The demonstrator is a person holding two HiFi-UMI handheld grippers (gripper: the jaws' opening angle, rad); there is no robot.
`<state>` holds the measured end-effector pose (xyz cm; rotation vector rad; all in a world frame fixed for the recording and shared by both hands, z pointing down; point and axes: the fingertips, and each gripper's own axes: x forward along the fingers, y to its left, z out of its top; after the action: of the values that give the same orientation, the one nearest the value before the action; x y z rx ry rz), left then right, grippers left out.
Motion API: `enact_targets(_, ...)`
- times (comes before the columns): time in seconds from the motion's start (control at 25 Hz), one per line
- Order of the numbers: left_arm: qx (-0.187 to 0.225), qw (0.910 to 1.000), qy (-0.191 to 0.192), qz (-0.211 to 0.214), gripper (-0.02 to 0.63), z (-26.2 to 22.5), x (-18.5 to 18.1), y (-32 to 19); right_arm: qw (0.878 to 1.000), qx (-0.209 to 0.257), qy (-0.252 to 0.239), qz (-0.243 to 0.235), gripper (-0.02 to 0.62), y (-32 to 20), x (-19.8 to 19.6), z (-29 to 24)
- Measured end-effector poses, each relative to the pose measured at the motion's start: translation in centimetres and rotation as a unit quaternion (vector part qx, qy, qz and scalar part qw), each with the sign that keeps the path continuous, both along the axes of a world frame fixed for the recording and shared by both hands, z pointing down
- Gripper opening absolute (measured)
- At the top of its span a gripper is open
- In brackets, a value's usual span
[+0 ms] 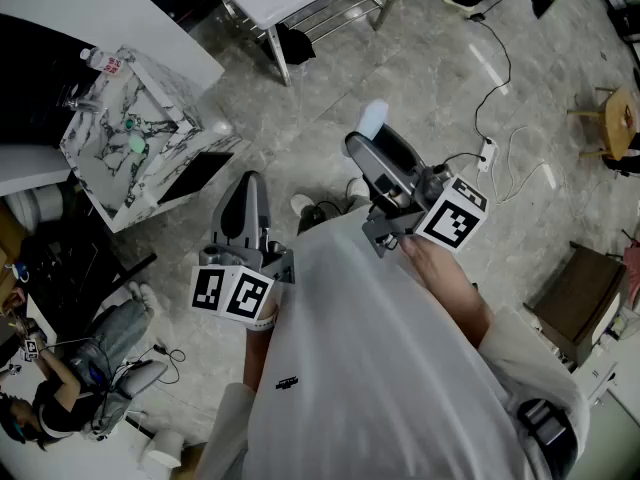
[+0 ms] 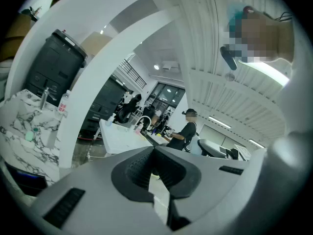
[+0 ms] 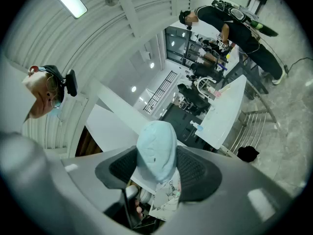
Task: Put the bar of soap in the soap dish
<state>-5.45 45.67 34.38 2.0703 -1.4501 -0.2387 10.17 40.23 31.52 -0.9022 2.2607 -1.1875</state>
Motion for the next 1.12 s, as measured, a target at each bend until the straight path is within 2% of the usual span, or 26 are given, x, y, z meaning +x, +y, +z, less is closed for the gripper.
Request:
enact_targets(0.16, 0.013, 0.9995, -0.012, 0.025, 0.008, -0.7, 3.3, -0.3, 1.0, 0.007, -0.008, 0.012, 0.268, 0.6, 2.7, -0.1)
enact_targets(0.44, 0.016, 0.9992, -0.024, 0.028, 0.008, -1.7, 8.8, -0.5, 1.0, -0.018, -0.005, 0.022, 0.267, 1.2, 8.1, 0.8)
enact_targets(0.6, 0.018, 0.9987, -0.042, 0.024, 0.008, -2.0, 11.3, -0.6, 1.0, -0.008, -0.003, 0.015, 0.267, 1.4, 10.2, 1.2)
enact_targets(0.96, 0.025, 0.9985, -0.049, -0.008, 0.009, -2.0, 16.2, 0.6, 1.0, 0.025, 0.001, -0.011, 0.267, 1.3, 15.3, 1.2)
enact_targets(1.12, 0.013, 0.9983, -0.057, 0.006, 0.009, -1.4, 18.2, 1.0, 1.0, 0.03, 0.006, -0.004, 0.267, 1.6, 17.3, 1.2)
